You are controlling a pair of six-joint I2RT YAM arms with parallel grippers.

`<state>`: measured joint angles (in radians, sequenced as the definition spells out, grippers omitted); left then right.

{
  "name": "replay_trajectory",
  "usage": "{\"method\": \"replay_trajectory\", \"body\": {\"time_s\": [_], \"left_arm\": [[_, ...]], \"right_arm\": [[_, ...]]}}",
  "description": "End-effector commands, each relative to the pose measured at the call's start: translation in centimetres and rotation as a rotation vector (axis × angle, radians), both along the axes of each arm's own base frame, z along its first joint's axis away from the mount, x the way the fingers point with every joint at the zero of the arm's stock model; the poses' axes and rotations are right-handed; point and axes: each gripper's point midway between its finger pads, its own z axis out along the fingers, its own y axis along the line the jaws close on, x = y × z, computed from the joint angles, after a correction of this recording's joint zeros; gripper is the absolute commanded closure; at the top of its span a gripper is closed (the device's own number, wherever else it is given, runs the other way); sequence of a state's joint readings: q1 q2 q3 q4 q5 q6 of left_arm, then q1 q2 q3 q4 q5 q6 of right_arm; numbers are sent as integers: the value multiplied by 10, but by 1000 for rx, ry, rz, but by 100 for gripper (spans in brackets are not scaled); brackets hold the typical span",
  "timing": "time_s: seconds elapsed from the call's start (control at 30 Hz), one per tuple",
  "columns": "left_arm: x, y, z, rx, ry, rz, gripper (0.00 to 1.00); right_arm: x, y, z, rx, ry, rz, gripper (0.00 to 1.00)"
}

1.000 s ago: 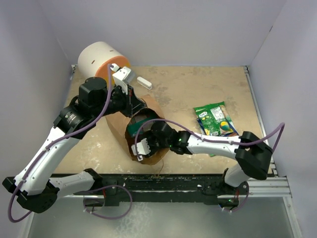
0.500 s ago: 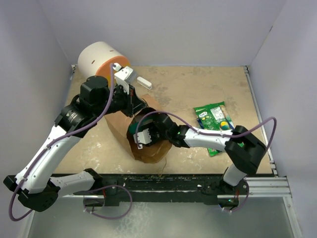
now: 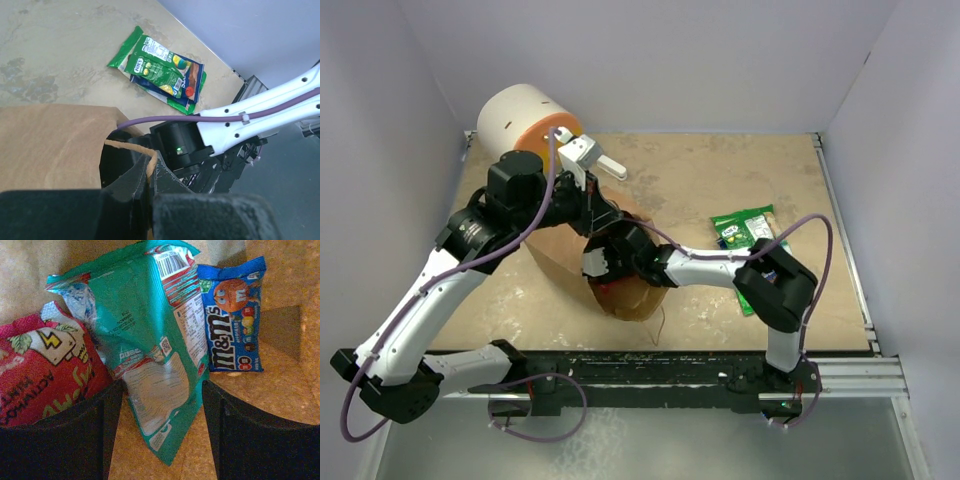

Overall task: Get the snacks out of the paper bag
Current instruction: Take out the snack from the paper bag.

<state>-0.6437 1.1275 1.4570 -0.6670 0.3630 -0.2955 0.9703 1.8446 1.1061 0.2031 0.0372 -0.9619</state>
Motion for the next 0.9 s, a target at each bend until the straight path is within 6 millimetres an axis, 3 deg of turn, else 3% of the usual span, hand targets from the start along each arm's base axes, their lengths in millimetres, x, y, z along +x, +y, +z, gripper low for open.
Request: {"method": "replay_trajectory", "body": {"time_s": [0.0, 0.2, 0.27, 0.33, 0.37, 0.47, 0.63, 0.87], "left_arm": [[-7, -7, 37, -94, -83, -58, 100], [-11, -12, 35, -108, -55, -84, 100], [-11, -12, 35, -111, -49, -82, 100], [-12, -10, 34, -111, -44, -74, 100], [-12, -9, 33, -108, -39, -66, 100], [-12, -2, 28, -103, -32, -23, 100], [-5, 13, 18, -75, -16, 80, 100], [15, 36, 3, -27, 6, 264, 100]], "right_arm": [[15, 15, 8, 33, -31, -28, 32], [33, 25, -17, 1, -38, -75, 31], [38, 29, -20, 30, -19, -126, 35], [41, 32, -19, 47, -14, -145, 46], [42, 35, -14, 67, -15, -140, 57], [43, 41, -8, 100, -22, -130, 74], [42, 44, 17, 124, -35, -113, 97], [17, 39, 53, 151, 37, -54, 100]]}}
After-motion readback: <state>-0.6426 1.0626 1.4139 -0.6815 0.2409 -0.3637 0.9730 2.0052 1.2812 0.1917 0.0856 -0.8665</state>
